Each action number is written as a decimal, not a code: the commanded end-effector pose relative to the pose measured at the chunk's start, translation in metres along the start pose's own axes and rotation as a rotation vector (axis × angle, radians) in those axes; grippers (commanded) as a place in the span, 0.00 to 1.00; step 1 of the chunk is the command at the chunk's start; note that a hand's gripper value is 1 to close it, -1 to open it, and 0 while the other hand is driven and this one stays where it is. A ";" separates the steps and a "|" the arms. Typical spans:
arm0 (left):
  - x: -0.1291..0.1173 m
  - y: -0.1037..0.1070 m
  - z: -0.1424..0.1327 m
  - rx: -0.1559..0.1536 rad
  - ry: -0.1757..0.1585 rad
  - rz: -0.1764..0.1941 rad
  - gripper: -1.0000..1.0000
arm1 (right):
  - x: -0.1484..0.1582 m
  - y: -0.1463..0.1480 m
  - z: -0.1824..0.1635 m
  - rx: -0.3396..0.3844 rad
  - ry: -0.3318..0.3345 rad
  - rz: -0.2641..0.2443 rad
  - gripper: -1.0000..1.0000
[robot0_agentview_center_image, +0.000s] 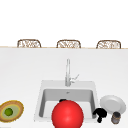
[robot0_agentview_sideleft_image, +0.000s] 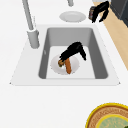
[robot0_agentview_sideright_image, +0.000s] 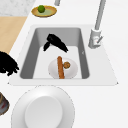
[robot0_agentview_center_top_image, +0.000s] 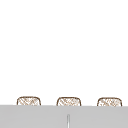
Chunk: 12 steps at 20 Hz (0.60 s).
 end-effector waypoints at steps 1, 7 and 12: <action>-0.021 -0.005 -0.014 0.076 0.009 0.063 0.00 | 0.000 0.000 0.000 0.000 0.000 0.000 0.50; -0.056 -0.018 -0.019 0.114 0.022 0.008 0.00 | 0.000 0.000 0.000 0.000 0.000 0.000 0.50; -0.062 -0.030 -0.024 0.135 0.004 0.090 0.00 | 0.000 0.000 0.000 0.000 0.000 0.000 0.50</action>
